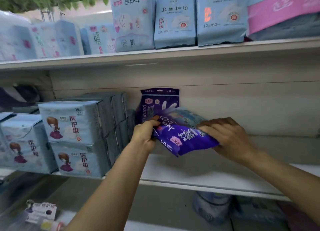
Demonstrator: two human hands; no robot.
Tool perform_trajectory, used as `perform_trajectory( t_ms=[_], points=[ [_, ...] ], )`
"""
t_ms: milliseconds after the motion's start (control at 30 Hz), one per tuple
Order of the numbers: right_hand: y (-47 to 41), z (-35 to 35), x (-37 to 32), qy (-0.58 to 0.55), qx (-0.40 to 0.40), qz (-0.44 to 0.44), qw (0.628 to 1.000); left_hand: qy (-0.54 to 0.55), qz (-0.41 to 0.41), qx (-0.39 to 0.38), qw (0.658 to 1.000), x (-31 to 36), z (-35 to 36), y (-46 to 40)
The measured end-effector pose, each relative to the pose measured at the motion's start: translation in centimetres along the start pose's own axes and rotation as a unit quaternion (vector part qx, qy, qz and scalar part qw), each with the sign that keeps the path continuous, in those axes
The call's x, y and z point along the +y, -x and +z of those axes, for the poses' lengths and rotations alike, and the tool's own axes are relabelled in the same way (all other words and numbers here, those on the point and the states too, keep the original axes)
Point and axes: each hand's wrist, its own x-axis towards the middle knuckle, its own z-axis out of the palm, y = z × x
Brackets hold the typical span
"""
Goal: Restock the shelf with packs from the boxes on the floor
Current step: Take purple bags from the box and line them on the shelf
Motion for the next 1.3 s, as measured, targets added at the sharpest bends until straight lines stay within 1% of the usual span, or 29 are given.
perform_trajectory(
  t_ms=[67, 100, 133, 167, 200, 233, 267, 333, 400, 500, 700, 867, 1000, 1100, 1200, 1300],
  points=[
    [-0.1, -0.2, 0.5, -0.025, 0.039, 0.071, 0.996, -0.004, -0.003, -0.029, 1.000, 0.1, 0.1, 0.5],
    [-0.3, -0.5, 0.5, -0.037, 0.049, 0.120, 0.991, -0.005, -0.003, -0.042, 0.999, 0.2, 0.0, 0.6],
    [-0.6, -0.6, 0.5, -0.077, 0.047, 0.194, 0.977, 0.000, 0.003, -0.051, 0.999, 0.2, -0.2, 0.5],
    [-1.0, -0.9, 0.4, -0.152, 0.047, 0.294, 0.942, -0.007, 0.017, -0.053, 0.998, 0.2, -0.4, 0.2],
    [-1.3, -0.8, 0.5, -0.253, 0.056, 0.386, 0.885, -0.016, 0.030, -0.049, 0.998, 0.1, -0.7, -0.2],
    [-1.4, -0.7, 0.7, -0.347, 0.060, 0.451, 0.820, -0.033, 0.043, -0.039, 0.998, -0.1, -1.1, -0.5],
    [-1.5, -0.4, 1.0, -0.408, 0.070, 0.487, 0.769, -0.048, 0.052, -0.029, 0.997, -0.3, -1.4, -0.8],
    [-1.3, 0.3, 1.6, -0.463, 0.074, 0.530, 0.707, -0.083, 0.057, -0.008, 0.995, -0.8, -2.0, -1.0],
    [-1.1, 0.7, 1.7, -0.489, 0.069, 0.549, 0.674, -0.108, 0.054, -0.005, 0.993, -1.6, -2.3, -1.1],
    [-0.7, 2.0, 1.9, -0.510, 0.045, 0.572, 0.641, -0.102, 0.045, -0.001, 0.994, -2.3, -2.4, -1.3],
    [-1.2, 4.7, 0.4, -0.536, -0.039, 0.560, 0.631, -0.087, 0.025, 0.015, 0.996, -3.4, -3.4, -2.5],
    [-3.1, 8.2, -1.2, -0.546, -0.072, 0.549, 0.629, -0.071, -0.001, 0.032, 0.997, -3.7, -4.2, -3.4],
    [-4.3, 11.3, -1.8, -0.547, -0.105, 0.522, 0.646, -0.039, -0.018, 0.052, 0.998, -4.1, -4.8, -4.4],
    [-5.3, 13.4, -1.8, -0.528, -0.113, 0.506, 0.673, -0.002, -0.013, 0.030, 0.999, -4.0, -4.6, -5.0],
    [-5.9, 15.7, -1.3, -0.491, -0.121, 0.525, 0.684, 0.004, -0.013, 0.009, 1.000, -3.9, -4.3, -5.9],
    [-6.3, 17.2, -0.7, -0.462, -0.133, 0.536, 0.695, 0.000, -0.011, 0.007, 1.000, -3.6, -4.0, -6.6]
  ],
)
